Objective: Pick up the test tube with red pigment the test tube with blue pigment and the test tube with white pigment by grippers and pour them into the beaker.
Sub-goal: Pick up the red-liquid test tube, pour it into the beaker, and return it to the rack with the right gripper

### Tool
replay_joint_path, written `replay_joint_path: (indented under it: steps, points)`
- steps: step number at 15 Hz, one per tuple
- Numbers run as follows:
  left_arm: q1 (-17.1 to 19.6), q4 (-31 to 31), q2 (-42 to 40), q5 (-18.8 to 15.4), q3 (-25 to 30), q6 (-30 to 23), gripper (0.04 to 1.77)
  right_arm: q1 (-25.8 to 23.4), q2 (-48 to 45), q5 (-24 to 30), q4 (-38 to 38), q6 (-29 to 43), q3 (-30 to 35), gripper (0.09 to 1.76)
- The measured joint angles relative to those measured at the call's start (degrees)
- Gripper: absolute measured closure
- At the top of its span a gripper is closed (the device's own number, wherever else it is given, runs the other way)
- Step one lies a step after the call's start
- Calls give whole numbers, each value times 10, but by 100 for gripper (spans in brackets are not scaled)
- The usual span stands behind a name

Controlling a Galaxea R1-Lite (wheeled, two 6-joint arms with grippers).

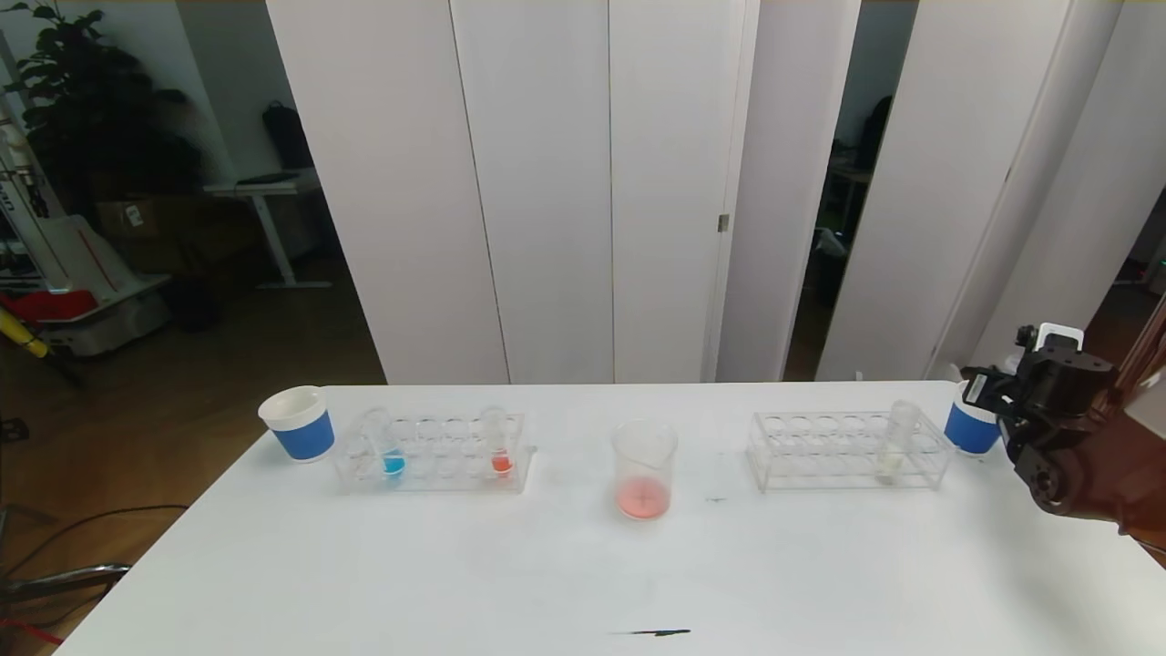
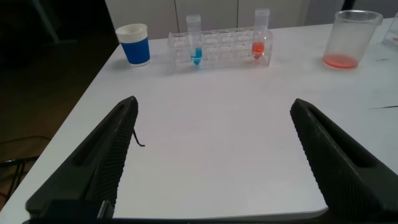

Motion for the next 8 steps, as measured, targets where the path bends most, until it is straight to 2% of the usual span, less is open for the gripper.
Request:
replay_joint_path:
  steps: [4,5,6,7,8]
  points:
    - [0,0,0,0,0,0,6,-2,3,0,1,2,2,127]
    - [0,0,0,0,0,0,6,-2,3,0,0,2,3,114]
    - [0,0,0,0,0,0,6,-2,2,0,0,2,3,88]
    - [0,0,0,0,0,0,6,-3,1,0,1,2,3,50]
    - [0,0,0,0,0,0,6,-3,-2,1,1,0,4,22]
